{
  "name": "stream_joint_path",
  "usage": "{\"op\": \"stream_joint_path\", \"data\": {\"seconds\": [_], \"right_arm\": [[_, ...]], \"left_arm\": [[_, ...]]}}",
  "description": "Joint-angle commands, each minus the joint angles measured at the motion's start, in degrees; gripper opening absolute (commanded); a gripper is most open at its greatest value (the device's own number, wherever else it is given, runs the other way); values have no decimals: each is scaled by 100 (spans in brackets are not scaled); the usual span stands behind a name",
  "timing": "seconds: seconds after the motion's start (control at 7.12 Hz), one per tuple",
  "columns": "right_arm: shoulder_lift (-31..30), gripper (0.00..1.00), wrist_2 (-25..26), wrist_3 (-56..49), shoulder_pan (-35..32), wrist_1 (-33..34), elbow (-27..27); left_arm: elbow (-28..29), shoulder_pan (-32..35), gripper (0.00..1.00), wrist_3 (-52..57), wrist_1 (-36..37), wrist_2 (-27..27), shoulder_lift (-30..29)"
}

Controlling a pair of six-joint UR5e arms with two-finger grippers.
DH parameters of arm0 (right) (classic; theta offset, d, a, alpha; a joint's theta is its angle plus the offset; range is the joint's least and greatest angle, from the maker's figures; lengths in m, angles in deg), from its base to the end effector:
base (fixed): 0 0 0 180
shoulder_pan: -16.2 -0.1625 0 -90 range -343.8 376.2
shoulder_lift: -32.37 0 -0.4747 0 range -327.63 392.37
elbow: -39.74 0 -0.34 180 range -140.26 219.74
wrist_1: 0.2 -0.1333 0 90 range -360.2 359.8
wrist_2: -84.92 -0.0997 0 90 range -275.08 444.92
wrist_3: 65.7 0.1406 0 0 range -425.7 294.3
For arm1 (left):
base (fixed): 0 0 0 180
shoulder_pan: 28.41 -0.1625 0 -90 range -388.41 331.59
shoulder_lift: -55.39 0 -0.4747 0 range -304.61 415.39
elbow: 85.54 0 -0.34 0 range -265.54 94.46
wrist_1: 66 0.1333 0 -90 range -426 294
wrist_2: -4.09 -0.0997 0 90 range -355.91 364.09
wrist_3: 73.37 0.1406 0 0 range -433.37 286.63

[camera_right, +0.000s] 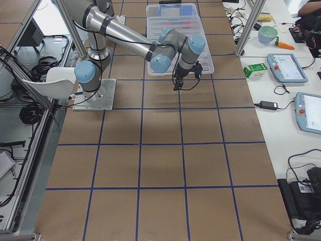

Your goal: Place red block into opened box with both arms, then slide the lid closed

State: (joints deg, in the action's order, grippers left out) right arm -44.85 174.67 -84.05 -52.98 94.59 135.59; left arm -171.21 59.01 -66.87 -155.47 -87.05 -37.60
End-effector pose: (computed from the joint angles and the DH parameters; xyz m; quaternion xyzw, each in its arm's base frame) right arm -0.0491 -0.5059 0.3565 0.0217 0.9925 0.1128 0.0424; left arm -0.1093 -0.4743 0.5073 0.0340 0.9992 -0.0155 0.0112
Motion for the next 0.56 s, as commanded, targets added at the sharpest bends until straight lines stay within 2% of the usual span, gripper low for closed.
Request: {"op": "stream_joint_path", "data": {"seconds": [0.0, 0.42], "right_arm": [[4, 100, -2, 121, -148, -4, -22], [-4, 100, -10, 446, -403, 14, -31]], "left_arm": [[-11, 2, 100, 0, 0, 0, 0], [-11, 2, 100, 0, 0, 0, 0]]}}
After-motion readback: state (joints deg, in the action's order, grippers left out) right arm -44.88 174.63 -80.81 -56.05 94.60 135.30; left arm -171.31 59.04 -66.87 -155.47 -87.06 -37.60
